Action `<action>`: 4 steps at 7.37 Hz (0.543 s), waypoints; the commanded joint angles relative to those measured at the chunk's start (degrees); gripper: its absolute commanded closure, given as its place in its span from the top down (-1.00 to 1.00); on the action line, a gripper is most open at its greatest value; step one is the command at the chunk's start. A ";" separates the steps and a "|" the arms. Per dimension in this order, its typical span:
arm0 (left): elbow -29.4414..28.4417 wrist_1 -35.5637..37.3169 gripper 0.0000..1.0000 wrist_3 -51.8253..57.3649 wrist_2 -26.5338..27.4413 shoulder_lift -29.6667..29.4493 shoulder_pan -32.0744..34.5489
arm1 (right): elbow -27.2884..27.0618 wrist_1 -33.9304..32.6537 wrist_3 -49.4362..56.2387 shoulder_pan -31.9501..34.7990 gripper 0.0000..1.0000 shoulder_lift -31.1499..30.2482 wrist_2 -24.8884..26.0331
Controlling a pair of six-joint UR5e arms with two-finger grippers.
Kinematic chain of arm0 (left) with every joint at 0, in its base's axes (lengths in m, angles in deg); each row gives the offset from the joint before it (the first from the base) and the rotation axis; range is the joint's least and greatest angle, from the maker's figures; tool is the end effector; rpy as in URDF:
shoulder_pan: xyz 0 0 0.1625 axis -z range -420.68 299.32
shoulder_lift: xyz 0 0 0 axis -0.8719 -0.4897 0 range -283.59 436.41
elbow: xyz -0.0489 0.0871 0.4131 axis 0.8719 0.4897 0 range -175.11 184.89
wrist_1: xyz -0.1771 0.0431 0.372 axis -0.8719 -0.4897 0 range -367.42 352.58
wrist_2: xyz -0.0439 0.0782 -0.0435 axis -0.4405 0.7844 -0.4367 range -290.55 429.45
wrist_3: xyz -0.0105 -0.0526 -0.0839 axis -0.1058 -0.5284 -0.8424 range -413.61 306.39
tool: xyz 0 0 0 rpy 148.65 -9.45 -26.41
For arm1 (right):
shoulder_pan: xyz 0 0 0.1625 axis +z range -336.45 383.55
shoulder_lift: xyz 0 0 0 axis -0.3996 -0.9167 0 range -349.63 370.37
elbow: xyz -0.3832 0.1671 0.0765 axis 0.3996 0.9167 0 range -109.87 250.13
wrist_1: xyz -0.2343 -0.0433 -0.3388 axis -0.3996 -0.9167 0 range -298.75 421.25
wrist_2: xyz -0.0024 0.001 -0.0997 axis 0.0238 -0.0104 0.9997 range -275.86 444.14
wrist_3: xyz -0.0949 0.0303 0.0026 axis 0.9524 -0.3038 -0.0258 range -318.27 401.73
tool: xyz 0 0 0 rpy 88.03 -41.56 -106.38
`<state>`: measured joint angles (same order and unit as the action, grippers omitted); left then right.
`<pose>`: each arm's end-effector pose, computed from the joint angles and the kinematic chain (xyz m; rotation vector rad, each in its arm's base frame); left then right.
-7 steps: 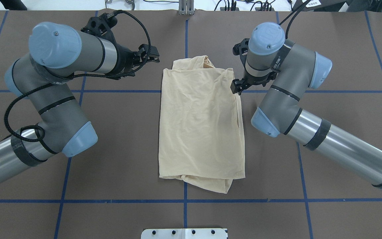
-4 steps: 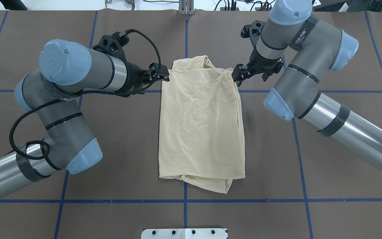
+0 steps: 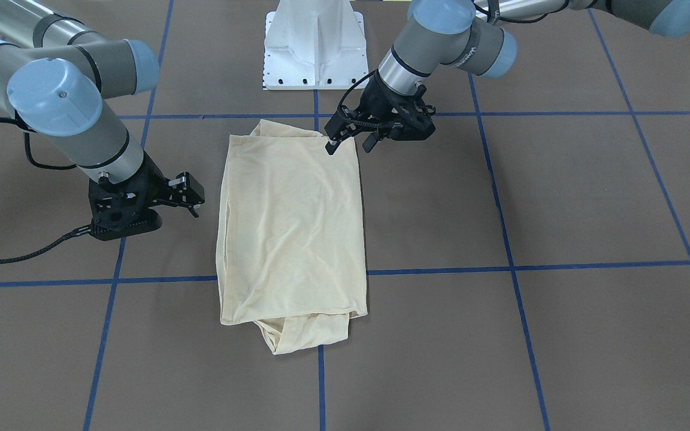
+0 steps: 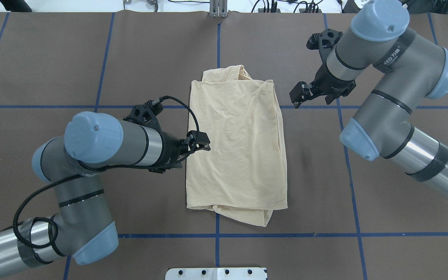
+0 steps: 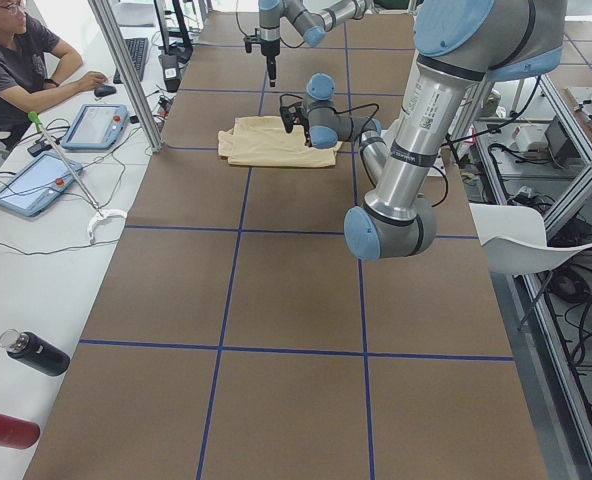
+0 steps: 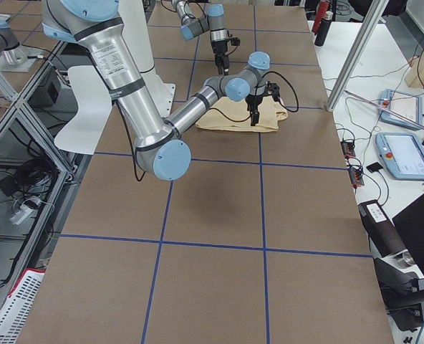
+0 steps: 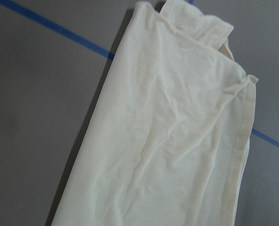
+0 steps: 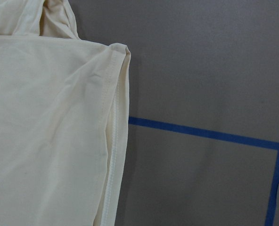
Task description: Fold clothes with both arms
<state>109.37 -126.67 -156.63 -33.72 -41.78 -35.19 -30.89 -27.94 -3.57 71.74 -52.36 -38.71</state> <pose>0.5050 -0.3632 0.2066 -0.0624 1.2743 -0.4353 -0.3628 -0.5244 0.2993 0.1013 -0.8555 -0.1385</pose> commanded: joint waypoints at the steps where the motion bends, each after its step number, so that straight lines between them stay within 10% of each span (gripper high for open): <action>1: 0.37 0.24 1.00 -4.26 4.82 0.94 -4.74 | -5.92 0.07 -5.72 -1.59 1.00 -3.79 -0.11; 4: -0.42 5.76 1.00 -5.08 4.91 1.12 -6.68 | -7.34 0.24 -10.24 -4.06 1.00 -3.80 0.16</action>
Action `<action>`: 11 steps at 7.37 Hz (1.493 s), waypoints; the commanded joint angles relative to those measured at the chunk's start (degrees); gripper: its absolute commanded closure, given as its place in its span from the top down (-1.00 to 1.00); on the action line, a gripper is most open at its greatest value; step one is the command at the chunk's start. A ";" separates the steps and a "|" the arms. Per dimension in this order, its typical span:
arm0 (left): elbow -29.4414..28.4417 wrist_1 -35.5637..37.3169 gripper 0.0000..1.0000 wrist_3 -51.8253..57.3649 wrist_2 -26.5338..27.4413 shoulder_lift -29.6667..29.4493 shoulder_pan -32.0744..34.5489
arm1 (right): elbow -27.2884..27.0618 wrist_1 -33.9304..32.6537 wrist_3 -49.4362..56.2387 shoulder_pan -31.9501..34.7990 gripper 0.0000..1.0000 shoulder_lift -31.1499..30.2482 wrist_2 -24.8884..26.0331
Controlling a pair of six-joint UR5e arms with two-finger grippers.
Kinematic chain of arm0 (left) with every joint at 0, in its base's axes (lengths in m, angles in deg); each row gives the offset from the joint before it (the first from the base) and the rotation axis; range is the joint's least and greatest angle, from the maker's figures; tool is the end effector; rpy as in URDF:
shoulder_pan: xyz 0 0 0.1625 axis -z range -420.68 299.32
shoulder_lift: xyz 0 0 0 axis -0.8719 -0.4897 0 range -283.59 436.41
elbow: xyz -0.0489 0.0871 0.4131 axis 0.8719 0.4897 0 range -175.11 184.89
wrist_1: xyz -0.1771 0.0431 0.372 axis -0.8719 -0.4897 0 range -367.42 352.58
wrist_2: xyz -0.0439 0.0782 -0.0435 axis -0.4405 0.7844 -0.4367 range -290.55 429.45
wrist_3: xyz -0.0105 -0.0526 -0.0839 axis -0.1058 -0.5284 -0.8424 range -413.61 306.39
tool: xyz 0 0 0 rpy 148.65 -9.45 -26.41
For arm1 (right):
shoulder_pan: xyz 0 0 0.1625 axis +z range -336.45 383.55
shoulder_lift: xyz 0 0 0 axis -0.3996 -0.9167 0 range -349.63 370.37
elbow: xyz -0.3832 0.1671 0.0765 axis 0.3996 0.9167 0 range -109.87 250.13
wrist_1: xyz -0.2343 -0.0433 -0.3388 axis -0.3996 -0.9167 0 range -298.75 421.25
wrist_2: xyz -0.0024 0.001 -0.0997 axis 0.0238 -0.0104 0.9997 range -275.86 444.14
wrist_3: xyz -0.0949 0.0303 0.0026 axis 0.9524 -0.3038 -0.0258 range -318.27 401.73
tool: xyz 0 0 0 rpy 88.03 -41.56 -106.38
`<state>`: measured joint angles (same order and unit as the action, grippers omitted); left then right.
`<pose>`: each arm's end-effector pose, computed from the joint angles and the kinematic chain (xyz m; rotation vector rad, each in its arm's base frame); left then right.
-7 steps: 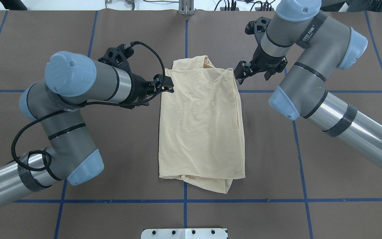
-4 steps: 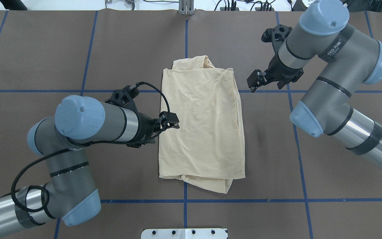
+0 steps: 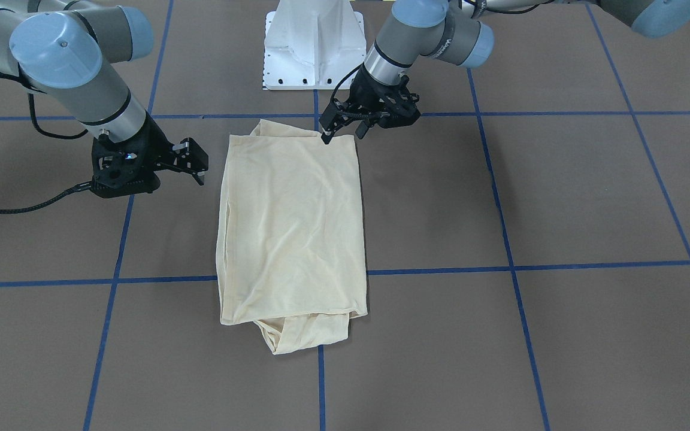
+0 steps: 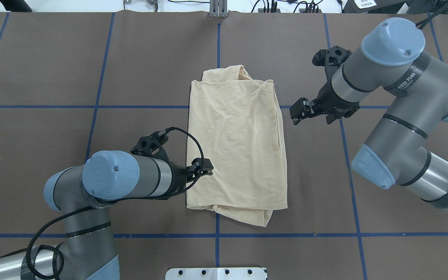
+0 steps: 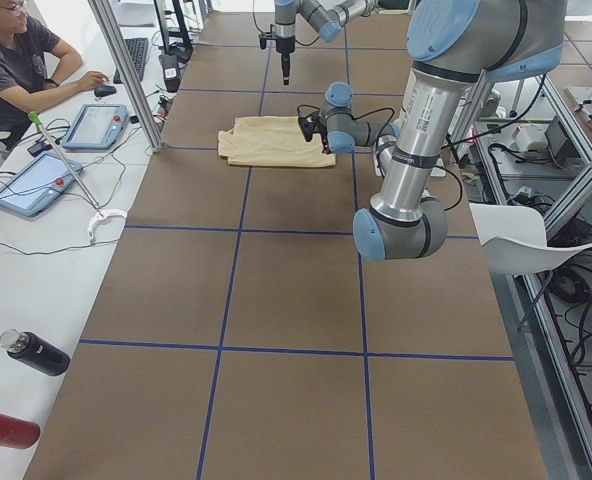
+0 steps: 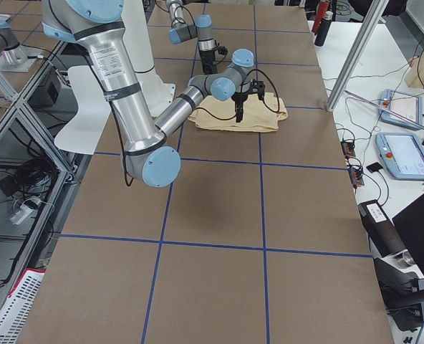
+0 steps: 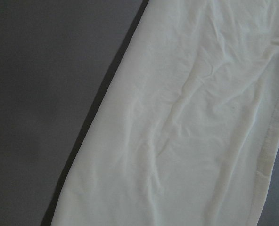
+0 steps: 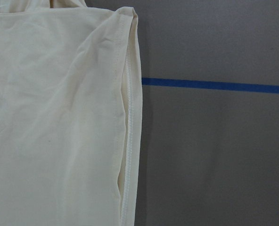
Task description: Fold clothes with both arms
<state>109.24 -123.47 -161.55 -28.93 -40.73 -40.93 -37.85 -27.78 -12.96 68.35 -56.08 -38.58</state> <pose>0.5403 -0.3201 0.2264 -0.1115 1.1921 -0.4923 -0.3652 -0.4745 0.2865 0.0474 -0.9006 -0.0575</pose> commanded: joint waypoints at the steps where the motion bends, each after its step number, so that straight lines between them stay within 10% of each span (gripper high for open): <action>1: -0.20 5.36 1.00 0.26 0.03 -0.10 -1.20 | -0.38 0.08 -0.86 -0.85 1.00 -0.08 0.12; 5: -1.95 6.45 0.95 0.71 0.12 -0.45 -4.01 | -0.29 0.08 -0.77 -0.85 1.00 -0.17 -0.41; 11: -3.28 6.36 -0.27 0.71 0.21 -1.24 -4.46 | -0.29 0.08 -0.77 -0.76 1.00 -0.17 -0.68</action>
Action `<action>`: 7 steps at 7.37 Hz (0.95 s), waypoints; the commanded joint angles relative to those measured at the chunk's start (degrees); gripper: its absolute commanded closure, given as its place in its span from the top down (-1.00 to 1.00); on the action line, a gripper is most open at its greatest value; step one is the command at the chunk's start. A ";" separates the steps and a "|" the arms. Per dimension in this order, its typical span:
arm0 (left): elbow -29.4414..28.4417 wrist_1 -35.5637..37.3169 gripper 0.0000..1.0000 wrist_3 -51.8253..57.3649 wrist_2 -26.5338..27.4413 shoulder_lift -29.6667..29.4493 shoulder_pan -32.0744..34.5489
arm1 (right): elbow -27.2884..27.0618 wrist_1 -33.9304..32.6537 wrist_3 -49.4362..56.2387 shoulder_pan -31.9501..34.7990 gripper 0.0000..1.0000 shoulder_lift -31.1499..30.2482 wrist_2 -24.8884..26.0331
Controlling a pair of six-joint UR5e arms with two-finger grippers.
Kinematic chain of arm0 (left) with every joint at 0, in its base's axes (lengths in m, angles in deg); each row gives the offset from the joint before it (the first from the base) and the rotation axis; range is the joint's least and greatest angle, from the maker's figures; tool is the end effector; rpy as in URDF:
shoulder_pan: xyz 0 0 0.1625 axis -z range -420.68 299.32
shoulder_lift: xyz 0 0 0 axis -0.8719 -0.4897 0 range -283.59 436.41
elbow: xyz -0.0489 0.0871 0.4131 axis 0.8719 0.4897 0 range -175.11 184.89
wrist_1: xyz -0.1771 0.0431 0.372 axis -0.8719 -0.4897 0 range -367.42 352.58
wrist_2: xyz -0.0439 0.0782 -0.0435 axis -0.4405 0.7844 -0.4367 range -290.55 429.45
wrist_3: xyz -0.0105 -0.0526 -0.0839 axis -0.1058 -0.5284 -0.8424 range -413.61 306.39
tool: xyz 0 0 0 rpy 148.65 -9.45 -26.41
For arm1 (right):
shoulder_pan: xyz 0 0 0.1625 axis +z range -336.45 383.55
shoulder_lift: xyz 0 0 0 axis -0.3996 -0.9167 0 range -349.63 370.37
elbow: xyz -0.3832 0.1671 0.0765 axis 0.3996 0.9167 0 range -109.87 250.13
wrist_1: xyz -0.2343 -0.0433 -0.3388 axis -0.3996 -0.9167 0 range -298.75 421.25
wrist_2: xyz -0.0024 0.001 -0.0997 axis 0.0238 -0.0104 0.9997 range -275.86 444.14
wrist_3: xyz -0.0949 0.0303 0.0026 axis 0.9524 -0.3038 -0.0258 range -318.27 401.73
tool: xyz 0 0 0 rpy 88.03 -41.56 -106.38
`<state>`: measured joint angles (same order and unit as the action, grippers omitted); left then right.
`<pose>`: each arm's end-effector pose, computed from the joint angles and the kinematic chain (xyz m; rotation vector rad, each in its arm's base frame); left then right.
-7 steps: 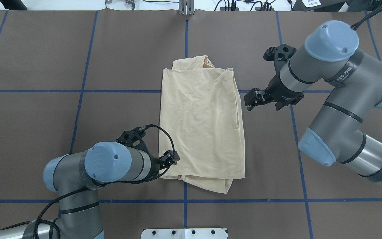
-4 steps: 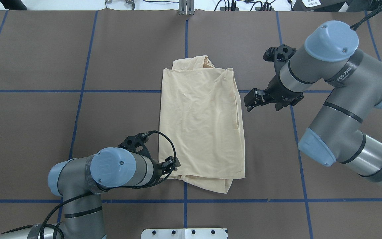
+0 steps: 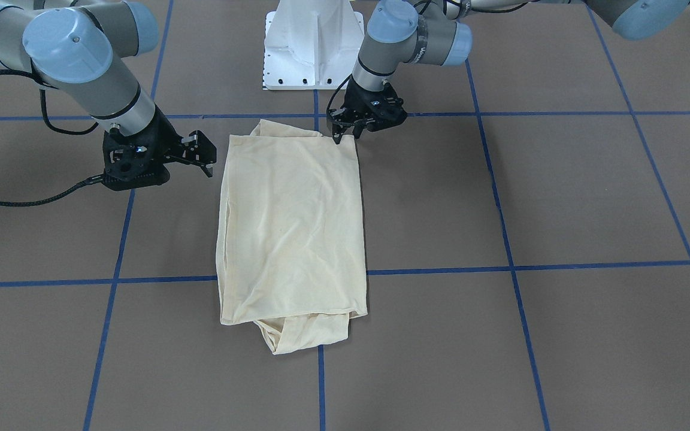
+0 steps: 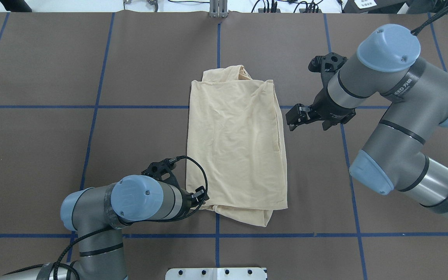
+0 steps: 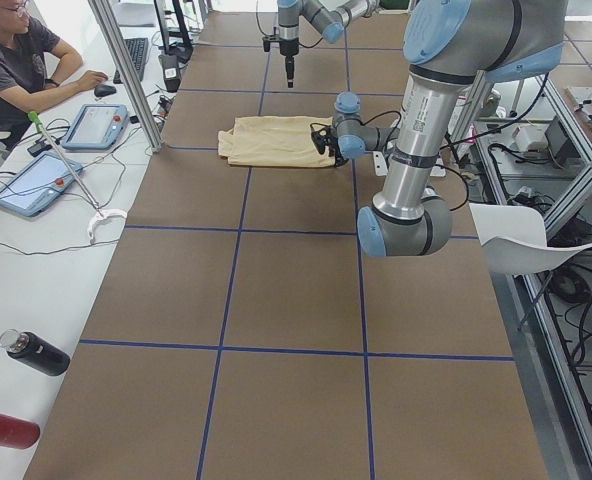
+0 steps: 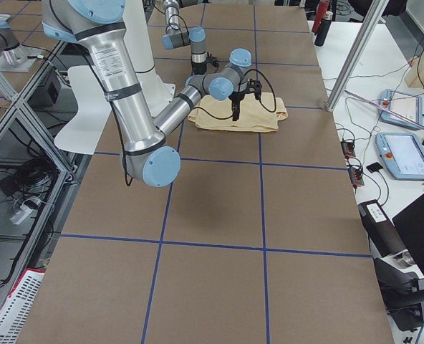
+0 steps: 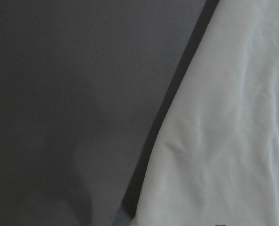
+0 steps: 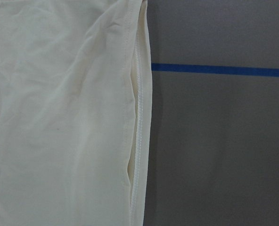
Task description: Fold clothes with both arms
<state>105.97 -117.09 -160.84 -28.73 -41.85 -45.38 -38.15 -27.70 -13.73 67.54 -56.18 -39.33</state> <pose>0.5862 -0.2838 0.2535 -0.1485 1.0350 -0.4421 -0.3711 -0.4671 0.2846 0.0280 -0.9117 -0.0647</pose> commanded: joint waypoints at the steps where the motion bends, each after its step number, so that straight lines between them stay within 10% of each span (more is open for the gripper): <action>1: -0.10 -0.01 -0.33 0.00 0.09 -0.39 -0.01 | 0.01 0.00 0.00 0.05 1.00 -0.07 0.07; 6: -0.80 -0.01 -0.28 0.00 0.18 -0.30 0.17 | 0.18 0.00 0.00 -0.04 1.00 -0.15 0.42; 7: -0.80 0.07 -0.51 0.00 0.18 -0.30 0.26 | 0.27 0.00 0.00 0.04 1.00 -0.15 0.42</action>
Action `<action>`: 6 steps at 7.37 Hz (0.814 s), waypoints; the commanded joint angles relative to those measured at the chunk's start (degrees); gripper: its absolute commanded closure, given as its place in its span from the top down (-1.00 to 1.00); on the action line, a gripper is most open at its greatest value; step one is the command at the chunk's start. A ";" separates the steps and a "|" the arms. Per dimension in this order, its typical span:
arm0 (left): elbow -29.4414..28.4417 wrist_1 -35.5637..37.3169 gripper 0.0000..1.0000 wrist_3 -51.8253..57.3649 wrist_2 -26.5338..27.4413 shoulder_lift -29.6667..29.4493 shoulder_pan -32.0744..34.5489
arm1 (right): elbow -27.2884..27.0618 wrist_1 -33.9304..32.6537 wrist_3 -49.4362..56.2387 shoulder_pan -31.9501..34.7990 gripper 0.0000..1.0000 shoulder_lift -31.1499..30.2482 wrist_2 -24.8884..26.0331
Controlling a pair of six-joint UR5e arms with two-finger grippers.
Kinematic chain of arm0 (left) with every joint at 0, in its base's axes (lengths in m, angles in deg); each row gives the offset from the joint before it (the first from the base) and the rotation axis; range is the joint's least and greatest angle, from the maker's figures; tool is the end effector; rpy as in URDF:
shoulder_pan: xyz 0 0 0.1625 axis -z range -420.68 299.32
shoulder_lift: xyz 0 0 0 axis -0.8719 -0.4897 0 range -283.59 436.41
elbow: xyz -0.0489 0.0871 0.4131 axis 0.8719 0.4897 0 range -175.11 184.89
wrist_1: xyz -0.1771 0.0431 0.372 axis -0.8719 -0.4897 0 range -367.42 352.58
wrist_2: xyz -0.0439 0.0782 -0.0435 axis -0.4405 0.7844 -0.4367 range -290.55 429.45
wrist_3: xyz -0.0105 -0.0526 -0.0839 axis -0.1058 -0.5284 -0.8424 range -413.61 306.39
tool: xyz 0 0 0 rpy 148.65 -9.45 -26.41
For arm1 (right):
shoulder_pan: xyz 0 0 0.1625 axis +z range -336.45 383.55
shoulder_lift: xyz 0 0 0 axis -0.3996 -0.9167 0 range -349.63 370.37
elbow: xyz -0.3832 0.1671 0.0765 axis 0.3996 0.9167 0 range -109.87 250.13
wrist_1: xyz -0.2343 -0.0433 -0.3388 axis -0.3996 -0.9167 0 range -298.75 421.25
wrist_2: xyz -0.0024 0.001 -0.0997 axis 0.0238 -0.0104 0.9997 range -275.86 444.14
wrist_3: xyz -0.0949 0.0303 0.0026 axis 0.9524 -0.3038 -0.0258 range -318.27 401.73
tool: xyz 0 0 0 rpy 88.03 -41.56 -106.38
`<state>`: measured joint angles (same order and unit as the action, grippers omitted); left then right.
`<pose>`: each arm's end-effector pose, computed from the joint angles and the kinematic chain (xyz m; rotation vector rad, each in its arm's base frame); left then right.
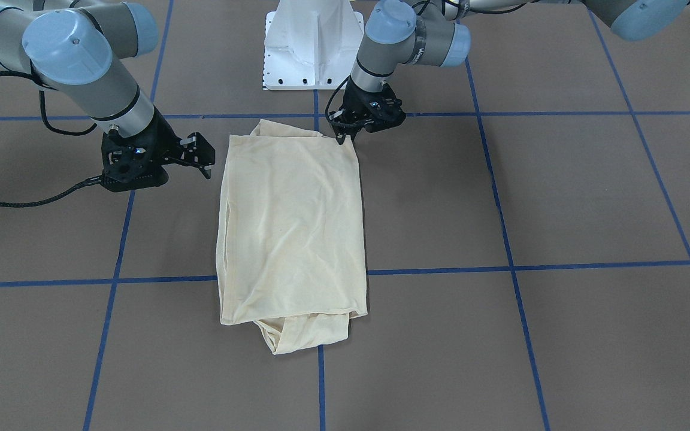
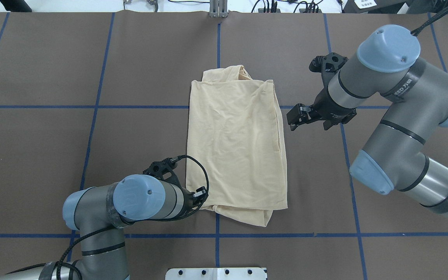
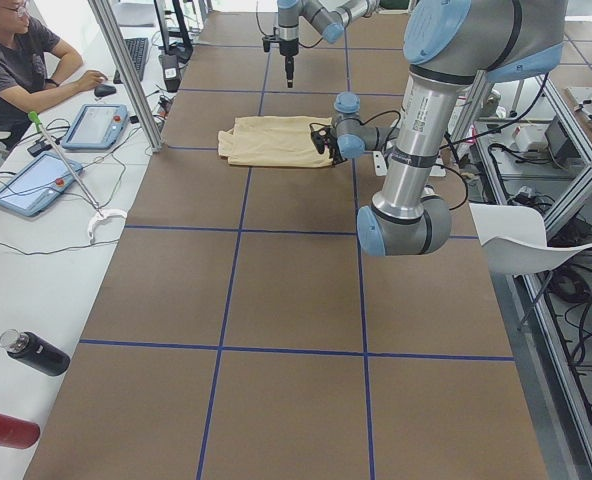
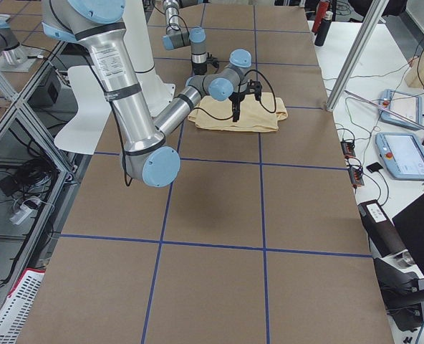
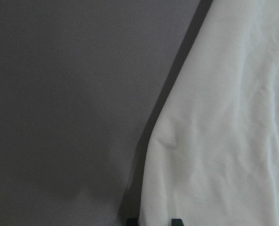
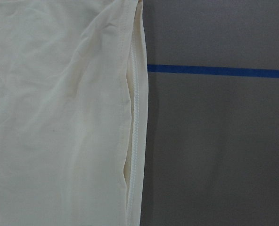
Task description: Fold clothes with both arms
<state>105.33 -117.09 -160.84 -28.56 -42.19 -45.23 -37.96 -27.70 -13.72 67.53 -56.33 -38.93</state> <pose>0.5890 -0.2866 0.2546 -0.1445 1.0302 -0.4469 -0.3714 -0.4680 0.2879 0.0295 -0.9038 -0.0605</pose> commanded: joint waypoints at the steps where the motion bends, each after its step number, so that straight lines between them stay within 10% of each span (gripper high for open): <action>1: -0.16 0.07 -1.00 0.09 -0.08 0.04 0.11 | 0.16 0.00 0.00 0.05 1.00 -0.01 0.11; 4: 0.80 0.16 -1.00 0.18 -0.25 -0.05 0.37 | -0.36 -0.09 -0.26 -0.21 1.00 -0.88 1.07; 6: 1.95 0.51 -1.00 0.18 -0.34 -0.05 0.46 | -2.90 0.00 -11.35 -7.97 1.00 -1.06 10.32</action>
<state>106.60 -116.75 -160.67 -28.81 -42.27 -44.86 -39.13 -27.77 -17.98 64.86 -57.28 -35.09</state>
